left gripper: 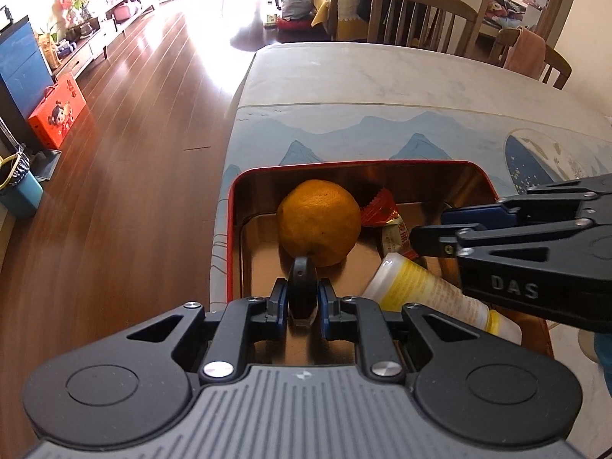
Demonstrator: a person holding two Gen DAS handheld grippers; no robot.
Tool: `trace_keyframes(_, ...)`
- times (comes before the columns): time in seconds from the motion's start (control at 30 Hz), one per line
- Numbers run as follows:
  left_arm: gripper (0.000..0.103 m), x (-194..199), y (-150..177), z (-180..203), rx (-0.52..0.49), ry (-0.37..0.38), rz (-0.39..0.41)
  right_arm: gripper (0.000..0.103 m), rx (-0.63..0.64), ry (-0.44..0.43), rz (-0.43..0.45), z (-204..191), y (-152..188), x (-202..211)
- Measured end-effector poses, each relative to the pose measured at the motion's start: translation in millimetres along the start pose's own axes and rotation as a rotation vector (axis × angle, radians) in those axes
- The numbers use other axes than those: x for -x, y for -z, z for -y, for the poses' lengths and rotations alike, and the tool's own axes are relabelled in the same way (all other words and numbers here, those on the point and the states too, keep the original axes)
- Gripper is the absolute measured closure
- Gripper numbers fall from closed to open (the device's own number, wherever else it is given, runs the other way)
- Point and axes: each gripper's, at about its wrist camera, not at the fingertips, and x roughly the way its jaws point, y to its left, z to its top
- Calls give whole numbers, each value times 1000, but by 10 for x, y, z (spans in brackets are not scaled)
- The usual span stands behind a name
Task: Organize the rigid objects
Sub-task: 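Open the right tool over the box while the left tool drops the black item inside, then withdraw both tools from the box toward the pink tube and purple toy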
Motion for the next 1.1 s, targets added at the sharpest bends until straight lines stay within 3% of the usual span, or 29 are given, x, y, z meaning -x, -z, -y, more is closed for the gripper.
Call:
trace_keyframes(0.47,77,393,68,88,-27,1,86,63,-2,-32,102,-120,118,511)
trace_keyframes(0.57,70,501,90,126,-42,-9,115,61,-6,-29,124,-132,147,622)
trace_keyframes(0.63,58,573,103,148,-48,-14,133,59,-9,-32,136,-128,169,698)
trace_keyframes(0.73,41,684,119,193,-54,-12,169,53,-21,-36,155,-108,222,811)
trace_keyframes(0.83,41,765,128,262,-67,-18,187,47,-35,-39,173,-69,291,937)
trace_keyframes(0.9,41,803,136,304,-70,-12,193,37,-42,-37,187,-44,336,1009)
trace_keyframes(1.1,37,922,172,491,-87,13,217,20,-66,-30,223,60,491,1223)
